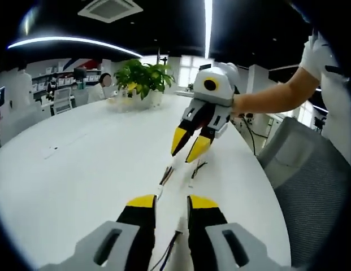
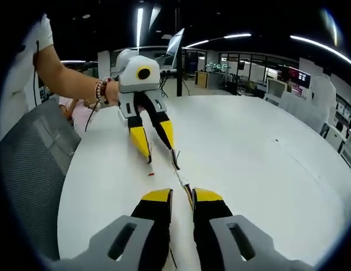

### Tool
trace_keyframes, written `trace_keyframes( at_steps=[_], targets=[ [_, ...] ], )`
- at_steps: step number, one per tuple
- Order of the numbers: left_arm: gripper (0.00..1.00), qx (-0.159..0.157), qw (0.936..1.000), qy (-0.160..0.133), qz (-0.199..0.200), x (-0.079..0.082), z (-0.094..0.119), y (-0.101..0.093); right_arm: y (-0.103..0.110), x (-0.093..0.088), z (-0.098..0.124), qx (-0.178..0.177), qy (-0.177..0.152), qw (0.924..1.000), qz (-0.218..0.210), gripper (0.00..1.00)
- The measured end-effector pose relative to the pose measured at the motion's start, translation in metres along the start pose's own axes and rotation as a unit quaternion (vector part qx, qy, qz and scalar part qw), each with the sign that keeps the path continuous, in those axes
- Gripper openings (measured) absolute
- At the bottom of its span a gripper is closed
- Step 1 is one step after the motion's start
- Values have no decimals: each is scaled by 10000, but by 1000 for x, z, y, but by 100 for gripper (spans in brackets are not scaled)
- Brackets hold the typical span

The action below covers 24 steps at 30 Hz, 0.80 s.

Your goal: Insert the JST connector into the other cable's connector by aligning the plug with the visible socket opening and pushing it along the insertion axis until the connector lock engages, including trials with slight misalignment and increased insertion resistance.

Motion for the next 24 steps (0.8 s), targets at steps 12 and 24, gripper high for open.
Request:
trace_keyframes(
  at_steps=[12, 24],
  targets=[
    [13, 7, 9997, 247, 82, -25, -1, -17, 14, -22, -9, 41, 375, 9993, 60, 11],
    [8, 95, 9993, 336, 120, -37, -6, -5, 8, -37, -14, -72, 519, 9986, -26, 10]
  ],
)
Point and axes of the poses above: the point that each gripper's makers call its tool centre point, and the gripper's own axes: z roughly backward along the fingers, y roughly to its left, x roughly out of its top, the point moved 10 cm from there along z, roughly backward along the fingers, and after that the axes turned 7 degrees about -z, right-handed, at the moved point
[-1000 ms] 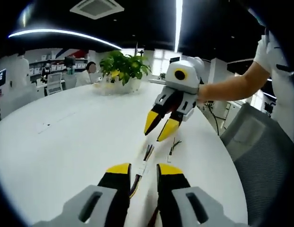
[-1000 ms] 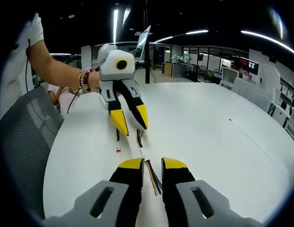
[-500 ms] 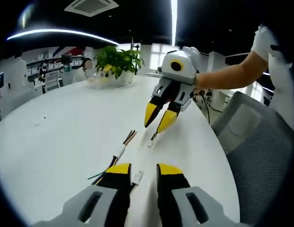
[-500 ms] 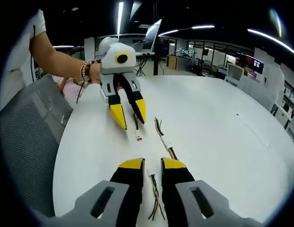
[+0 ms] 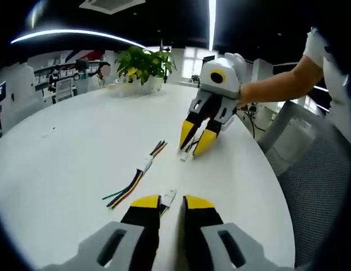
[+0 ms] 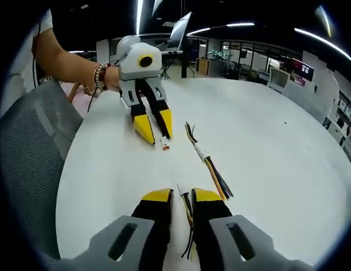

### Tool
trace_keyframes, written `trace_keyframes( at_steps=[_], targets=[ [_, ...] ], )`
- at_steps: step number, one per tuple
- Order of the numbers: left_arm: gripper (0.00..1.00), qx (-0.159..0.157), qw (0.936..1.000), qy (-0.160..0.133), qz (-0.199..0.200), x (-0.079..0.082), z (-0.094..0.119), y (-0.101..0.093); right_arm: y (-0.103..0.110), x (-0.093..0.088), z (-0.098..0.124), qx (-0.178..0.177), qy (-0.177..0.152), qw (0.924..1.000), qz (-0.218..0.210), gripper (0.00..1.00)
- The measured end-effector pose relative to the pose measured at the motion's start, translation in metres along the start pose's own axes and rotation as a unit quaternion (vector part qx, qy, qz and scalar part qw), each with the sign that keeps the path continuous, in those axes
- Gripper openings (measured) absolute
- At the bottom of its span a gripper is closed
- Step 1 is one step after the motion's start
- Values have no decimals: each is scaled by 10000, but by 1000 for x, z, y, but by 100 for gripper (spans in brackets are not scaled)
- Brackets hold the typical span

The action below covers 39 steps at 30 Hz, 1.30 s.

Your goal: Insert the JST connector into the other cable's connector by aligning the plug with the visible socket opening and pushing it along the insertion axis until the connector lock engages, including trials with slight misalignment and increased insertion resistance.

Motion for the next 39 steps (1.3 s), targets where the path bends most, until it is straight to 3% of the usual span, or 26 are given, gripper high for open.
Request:
trace_keyframes(
  at_steps=[25, 34, 39],
  targets=[
    [0, -140, 9995, -47, -276, -5, 0, -2, -1, -5, -1, 99, -145, 9997, -162, 4],
    [0, -244, 9991, -238, -261, 7, 5, -9, 3, 5, 4, 191, -219, 9996, -63, 3],
    [0, -251, 9989, -279, -292, 12, 7, -14, 13, 21, 3, 282, -396, 9988, 76, 3]
  ],
)
Point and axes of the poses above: the point that each gripper's makers call its tool centre point, and the gripper's own axes: z roughly backward along the fingers, y roughly to its left, x roughly out of its top, the point moved 10 cm from there along z, roughly backward along the fingers, and after that the axes turned 7 degrees about -z, right-handed, at the moved point
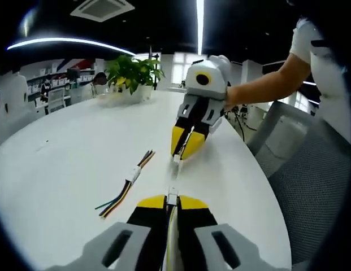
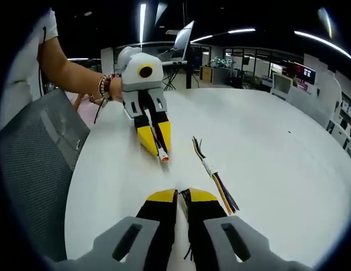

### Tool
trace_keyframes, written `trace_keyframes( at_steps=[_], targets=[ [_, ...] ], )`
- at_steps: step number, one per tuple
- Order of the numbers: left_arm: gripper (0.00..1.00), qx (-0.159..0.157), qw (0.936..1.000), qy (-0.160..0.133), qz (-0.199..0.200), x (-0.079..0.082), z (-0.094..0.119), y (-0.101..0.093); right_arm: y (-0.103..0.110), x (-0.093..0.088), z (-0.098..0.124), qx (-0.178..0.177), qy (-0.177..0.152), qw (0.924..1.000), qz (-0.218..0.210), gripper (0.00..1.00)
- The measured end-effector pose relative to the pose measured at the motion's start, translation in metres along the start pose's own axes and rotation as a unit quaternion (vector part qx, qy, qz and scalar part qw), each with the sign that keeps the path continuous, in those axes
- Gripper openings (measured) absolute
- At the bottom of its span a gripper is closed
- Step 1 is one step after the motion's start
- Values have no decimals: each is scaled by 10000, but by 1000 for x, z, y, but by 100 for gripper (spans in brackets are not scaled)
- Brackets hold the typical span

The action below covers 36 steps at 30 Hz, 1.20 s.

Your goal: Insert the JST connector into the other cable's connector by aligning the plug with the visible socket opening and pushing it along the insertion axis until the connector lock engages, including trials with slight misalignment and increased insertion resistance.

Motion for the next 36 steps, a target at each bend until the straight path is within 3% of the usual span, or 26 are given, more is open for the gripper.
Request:
trace_keyframes(
  at_steps=[7, 20, 36],
  targets=[
    [0, 4, 10000, -14, -57, 6, 3, -5, 11, 10, -4, 86, -112, 9999, 92, 3],
    [0, -67, 9999, -64, -117, 13, 3, -13, 27, 16, -12, 204, -28, 9996, 209, 3],
    [0, -60, 9997, 61, -223, 13, 0, -16, 30, 15, -15, 210, 23, 9996, 176, 3]
  ],
)
Point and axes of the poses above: the point that each gripper's makers call its tool centre point, and the gripper's own axes: z roughly backward along the fingers, y roughly to its left, x roughly out of its top, the point moved 10 cm from there along z, roughly backward along the fingers, and after that the axes turned 7 degrees about -z, right-handed, at the moved point
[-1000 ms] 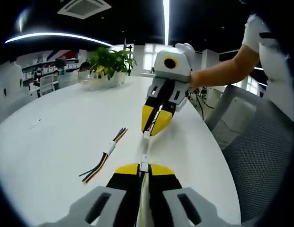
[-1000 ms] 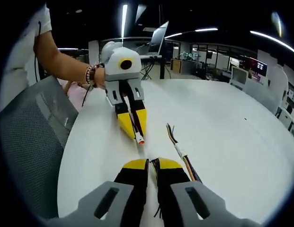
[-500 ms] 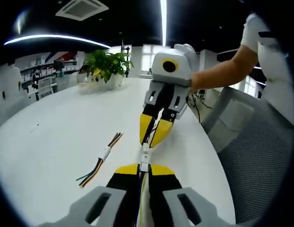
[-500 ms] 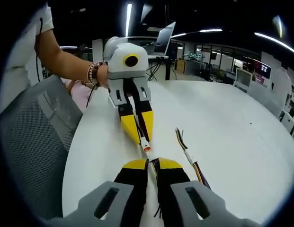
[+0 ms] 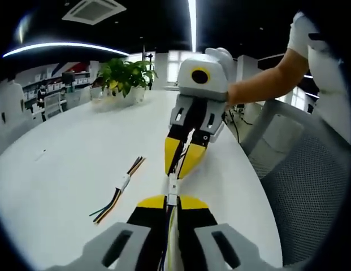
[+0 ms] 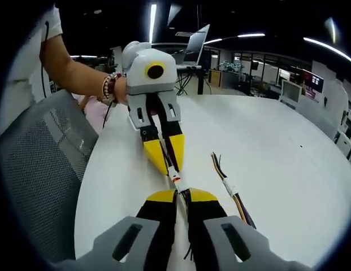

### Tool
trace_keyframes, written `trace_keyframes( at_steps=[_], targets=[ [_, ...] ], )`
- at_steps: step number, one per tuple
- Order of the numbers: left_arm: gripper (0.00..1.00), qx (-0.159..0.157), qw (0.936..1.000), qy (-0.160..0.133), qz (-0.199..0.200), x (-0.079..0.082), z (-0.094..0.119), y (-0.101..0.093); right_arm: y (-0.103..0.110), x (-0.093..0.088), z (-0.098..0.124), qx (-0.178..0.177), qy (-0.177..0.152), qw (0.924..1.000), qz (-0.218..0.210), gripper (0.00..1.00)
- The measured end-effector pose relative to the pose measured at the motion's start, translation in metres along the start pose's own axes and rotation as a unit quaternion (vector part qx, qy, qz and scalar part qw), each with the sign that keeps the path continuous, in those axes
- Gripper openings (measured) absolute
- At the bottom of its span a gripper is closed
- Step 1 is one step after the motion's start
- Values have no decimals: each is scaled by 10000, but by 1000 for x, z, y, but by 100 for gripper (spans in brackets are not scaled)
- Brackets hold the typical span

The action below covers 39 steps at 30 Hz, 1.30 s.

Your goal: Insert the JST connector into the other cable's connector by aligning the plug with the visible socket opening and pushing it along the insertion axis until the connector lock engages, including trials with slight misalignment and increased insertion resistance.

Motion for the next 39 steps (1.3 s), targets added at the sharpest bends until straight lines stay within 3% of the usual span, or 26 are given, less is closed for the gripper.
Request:
trace_keyframes(
  at_steps=[26, 39],
  targets=[
    [0, -61, 9999, 140, -8, -4, -2, -2, 1, -3, -6, 55, 185, 9998, 66, 3],
    [0, -154, 9994, 309, -70, -8, -7, -5, 1, -8, -13, 82, 473, 9988, 137, 3]
  ],
)
Point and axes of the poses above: the point that each gripper's makers call its tool centre point, and the gripper's own axes: z roughly backward along the fingers, y roughly to its left, x roughly out of its top, the point moved 10 cm from there along z, roughly backward along the fingers, and after that the axes turned 7 degrees about -z, right-handed, at the moved point
